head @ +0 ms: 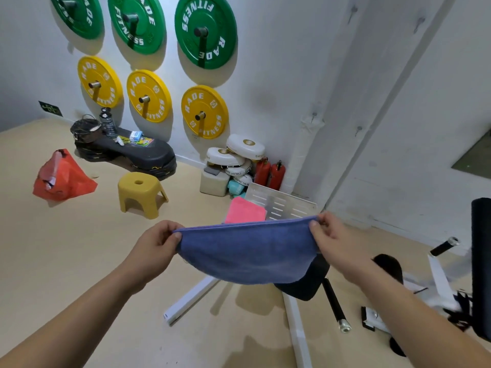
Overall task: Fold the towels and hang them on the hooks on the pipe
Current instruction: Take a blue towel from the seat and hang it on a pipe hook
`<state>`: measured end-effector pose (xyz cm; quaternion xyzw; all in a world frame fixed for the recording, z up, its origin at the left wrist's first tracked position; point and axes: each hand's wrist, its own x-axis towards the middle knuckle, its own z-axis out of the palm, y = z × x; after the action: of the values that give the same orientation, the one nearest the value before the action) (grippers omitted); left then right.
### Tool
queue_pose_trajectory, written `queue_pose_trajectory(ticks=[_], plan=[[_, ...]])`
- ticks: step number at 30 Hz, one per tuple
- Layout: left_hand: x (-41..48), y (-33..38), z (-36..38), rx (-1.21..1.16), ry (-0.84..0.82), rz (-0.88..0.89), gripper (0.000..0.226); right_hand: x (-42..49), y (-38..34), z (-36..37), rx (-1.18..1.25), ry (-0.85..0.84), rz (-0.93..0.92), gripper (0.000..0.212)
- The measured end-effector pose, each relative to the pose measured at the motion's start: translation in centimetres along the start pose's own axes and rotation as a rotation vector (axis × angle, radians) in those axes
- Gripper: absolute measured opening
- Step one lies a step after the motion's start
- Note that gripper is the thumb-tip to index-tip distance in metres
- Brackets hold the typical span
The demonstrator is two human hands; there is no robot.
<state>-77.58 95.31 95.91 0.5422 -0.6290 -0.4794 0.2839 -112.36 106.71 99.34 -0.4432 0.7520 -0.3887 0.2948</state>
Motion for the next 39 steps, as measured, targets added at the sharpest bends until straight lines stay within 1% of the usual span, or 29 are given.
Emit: queue_pose_trajectory(ticks=[1, 3, 6, 10, 13, 17, 20, 22, 25, 28, 30, 32, 33, 36, 39], plan=[[-0.1, -0.1, 0.1, -0.02, 0.055, -0.003, 0.019, 0.1, 0.2, 0.8, -0.06, 0.014, -0.042, 0.011], [-0.2, -0.1, -0.2, -0.044, 0.127, -0.023, 0.018, 0.2, 0.3, 1.8, -0.054, 0.046, -0.047, 0.01], [-0.6, -0.4, -1.1, -0.127, 0.113, -0.109, 0.015, 0.5, -0.2, 2.9, 0.067, 0.07, 0.053, 0.015], [-1.4, -0.7, -1.5, -0.336, 0.147, -0.263, 0.018, 0.6, -0.7, 5.7, 0.223, 0.061, 0.229, 0.02], [-2.4, -0.4, -1.3, -0.403, 0.166, -0.324, 0.017, -0.6, -2.4, 8.7, 0.312, 0.035, 0.272, 0.017], [-4.5, 0.0, -0.9, -0.513, 0.146, -0.302, 0.013, -4.4, -6.1, 13.7, 0.302, -0.101, 0.156, 0.011], [-6.1, -0.3, -0.1, -0.511, 0.131, -0.255, 0.01, -6.7, -7.8, 18.1, 0.206, -0.223, 0.018, 0.014], [-6.8, -0.8, 0.0, -0.525, 0.147, -0.249, 0.015, -7.5, -8.4, 20.5, 0.206, -0.22, -0.035, 0.015], [-7.1, -2.0, -1.3, -0.582, 0.212, -0.293, 0.023, -8.0, -9.2, 22.8, 0.2, -0.183, -0.06, 0.015], [-6.9, -3.3, -3.3, -0.597, 0.217, -0.292, 0.028, -7.5, -9.6, 24.6, 0.116, -0.196, -0.114, 0.015], [-6.4, -3.8, -4.3, -0.58, 0.211, -0.279, 0.037, -7.1, -10.0, 26.1, 0.068, -0.218, -0.159, 0.015], [-5.8, -4.5, -5.5, -0.551, 0.209, -0.257, 0.047, -6.7, -10.6, 27.7, 0.043, -0.243, -0.204, 0.02], [-5.5, -4.9, -6.0, -0.536, 0.2, -0.244, 0.048, -6.6, -10.9, 28.5, 0.05, -0.251, -0.212, 0.025], [-4.5, -5.7, -7.8, -0.513, 0.176, -0.219, 0.033, -5.9, -12.1, 30.3, 0.155, -0.286, -0.165, 0.042], [-2.8, -6.6, -9.0, -0.444, 0.213, -0.212, 0.031, -4.6, -12.7, 31.5, 0.277, -0.346, -0.069, 0.054]])
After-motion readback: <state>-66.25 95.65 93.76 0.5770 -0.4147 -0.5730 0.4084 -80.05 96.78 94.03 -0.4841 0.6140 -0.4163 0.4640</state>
